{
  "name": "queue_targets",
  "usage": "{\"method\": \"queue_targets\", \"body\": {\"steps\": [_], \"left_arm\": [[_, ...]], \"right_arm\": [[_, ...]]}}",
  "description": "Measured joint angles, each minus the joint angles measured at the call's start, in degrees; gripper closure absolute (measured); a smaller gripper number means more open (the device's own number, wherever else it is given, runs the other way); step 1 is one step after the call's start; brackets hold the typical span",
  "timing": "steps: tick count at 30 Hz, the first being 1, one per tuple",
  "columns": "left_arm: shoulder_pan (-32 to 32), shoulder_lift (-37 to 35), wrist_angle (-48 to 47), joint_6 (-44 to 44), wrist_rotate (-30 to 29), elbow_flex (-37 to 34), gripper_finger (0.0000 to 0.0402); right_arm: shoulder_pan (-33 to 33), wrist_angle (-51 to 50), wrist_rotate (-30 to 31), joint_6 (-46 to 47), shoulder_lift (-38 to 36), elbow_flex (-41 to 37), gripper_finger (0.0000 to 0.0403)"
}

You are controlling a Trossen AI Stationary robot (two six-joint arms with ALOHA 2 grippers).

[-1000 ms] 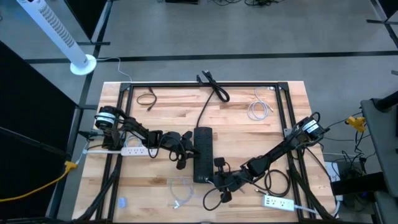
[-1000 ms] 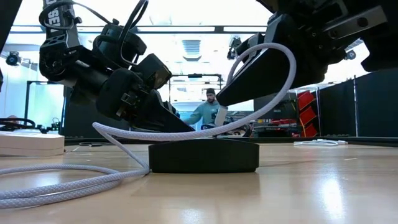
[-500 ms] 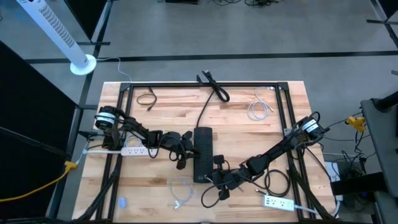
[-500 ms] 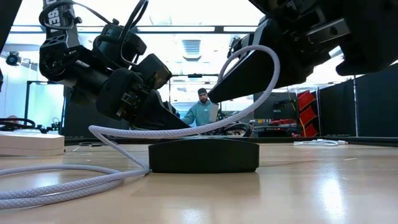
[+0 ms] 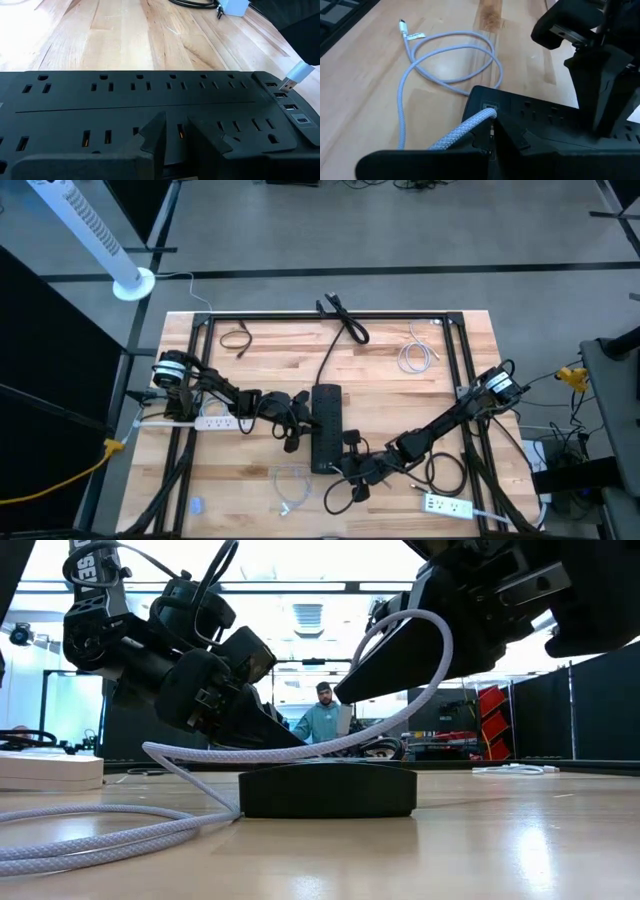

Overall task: Insert USB
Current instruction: Insert the purple charger cable into the black outlet extension

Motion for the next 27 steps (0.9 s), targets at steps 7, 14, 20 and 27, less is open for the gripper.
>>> {"method": "queue_targets", "body": {"steps": [7, 14, 20, 27], "left_arm": [[0.0, 0.0, 0.0, 0.0, 0.0, 0.0, 0.0335], [0.0, 0.0, 0.0, 0.0, 0.0, 0.0, 0.0334], [0.0, 0.0, 0.0, 0.0, 0.0, 0.0, 0.0335], [0.0, 0.0, 0.0, 0.0, 0.0, 0.0, 0.0335]], "right_arm": [[0.0, 0.0, -0.1, 1.1, 0.1, 0.0, 0.0403], [-0.1, 0.0, 0.0, 1.3, 0.6, 0.1, 0.0403], [-0.1, 0.0, -0.1, 2.0, 0.6, 0.1, 0.0403], [-0.1, 0.0, -0.1, 2.0, 0.6, 0.1, 0.0403]]}}
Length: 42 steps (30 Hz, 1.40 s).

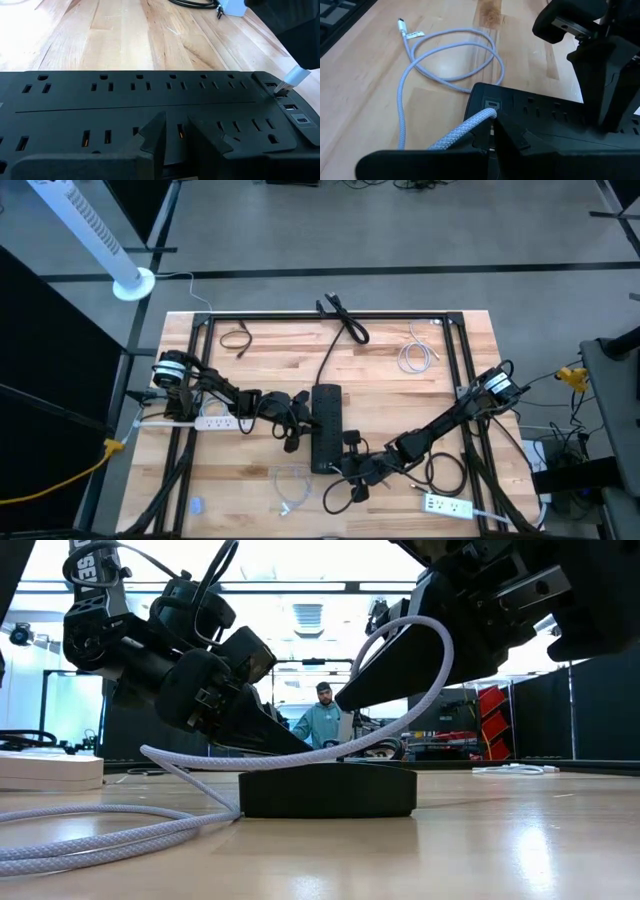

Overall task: Insert USB
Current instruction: Insert the purple charger cable into the black outlet extension

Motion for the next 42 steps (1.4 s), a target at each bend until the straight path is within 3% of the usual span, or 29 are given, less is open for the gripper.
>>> {"method": "queue_targets", "body": {"steps": [36, 42], "left_arm": [[0.0, 0.0, 0.0, -0.3, 0.0, 0.0, 0.0337], [0.0, 0.0, 0.1, -0.4, 0.0, 0.0, 0.0337]], "right_arm": [[-1.1, -0.4, -1.8, 0.4, 0.0, 0.0, 0.0403], [-1.3, 3.1, -1.9, 0.9, 2.7, 0.0, 0.0403]]}}
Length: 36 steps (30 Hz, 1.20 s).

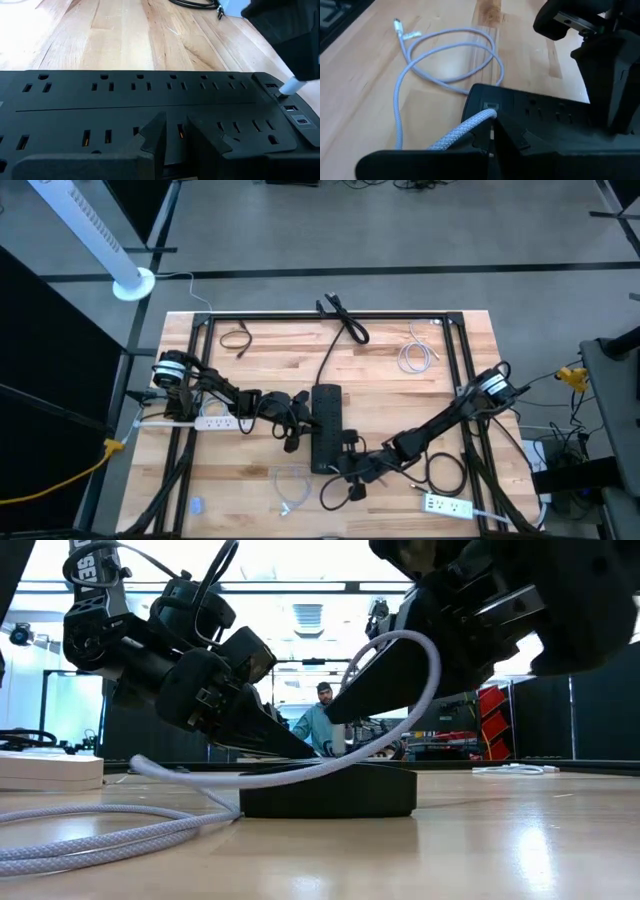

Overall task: Insert USB
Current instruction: Insert the purple charger cable into the black outlet extension

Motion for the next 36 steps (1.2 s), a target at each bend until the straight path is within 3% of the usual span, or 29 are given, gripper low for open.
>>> {"method": "queue_targets", "body": {"steps": [26, 30, 36], "left_arm": [[0.1, -0.2, 0.3, -2.1, 1.2, 0.0, 0.0338], [0.0, -0.6, 0.2, -2.1, 1.5, 0.0, 0.0338], [0.0, -0.6, 0.3, -2.0, 1.7, 0.0, 0.0338]], "right_arm": [[-0.1, -2.0, 0.3, 1.3, 0.7, 0.0, 0.0402], [-0.1, -3.7, -0.5, 0.2, -1.5, -0.3, 0.0375], [-0.1, -12.0, -0.1, 0.0, -5.8, -0.3, 0.0298]]}}
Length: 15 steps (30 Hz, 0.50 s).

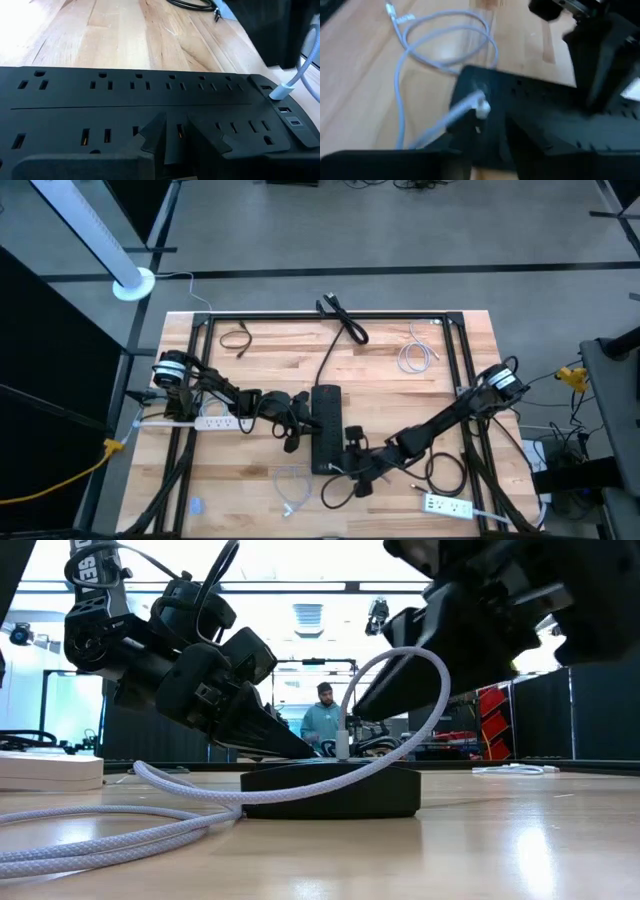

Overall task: Insert USB
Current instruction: Insert the purple charger cable into the black outlet extension, then insert the white charger cable into the right white outlet extension

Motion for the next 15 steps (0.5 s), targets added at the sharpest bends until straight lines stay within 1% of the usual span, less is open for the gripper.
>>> {"method": "queue_targets", "body": {"steps": [4, 6, 8, 11, 13, 15], "left_arm": [[0.0, -0.1, 0.0, -0.2, 0.1, 0.0, 0.0338], [0.0, -0.5, 0.2, -1.2, 0.2, 0.0, 0.0338], [-0.1, -1.2, 1.2, -2.8, 1.4, -0.2, 0.0338], [-0.2, -3.2, 5.0, -3.2, 5.3, -0.3, 0.0338], [-0.2, -5.7, 8.1, -1.8, 6.2, 0.1, 0.0338], [-0.1, -7.8, 7.9, 1.0, 6.1, 0.3, 0.0338]], "right_arm": [[0.0, -7.5, 0.1, 0.1, -3.1, 0.0, 0.0259], [0.0, -11.9, 0.5, 0.8, -5.3, 0.1, 0.0246], [0.0, -17.8, 2.4, 2.6, -7.9, 0.1, 0.0238], [0.0, -27.5, 7.5, 5.7, -12.5, 0.1, 0.0234], [0.0, -32.9, 13.3, 7.9, -15.9, 0.1, 0.0235], [-0.2, -35.6, 20.2, 9.7, -18.9, -0.7, 0.0240]]}}
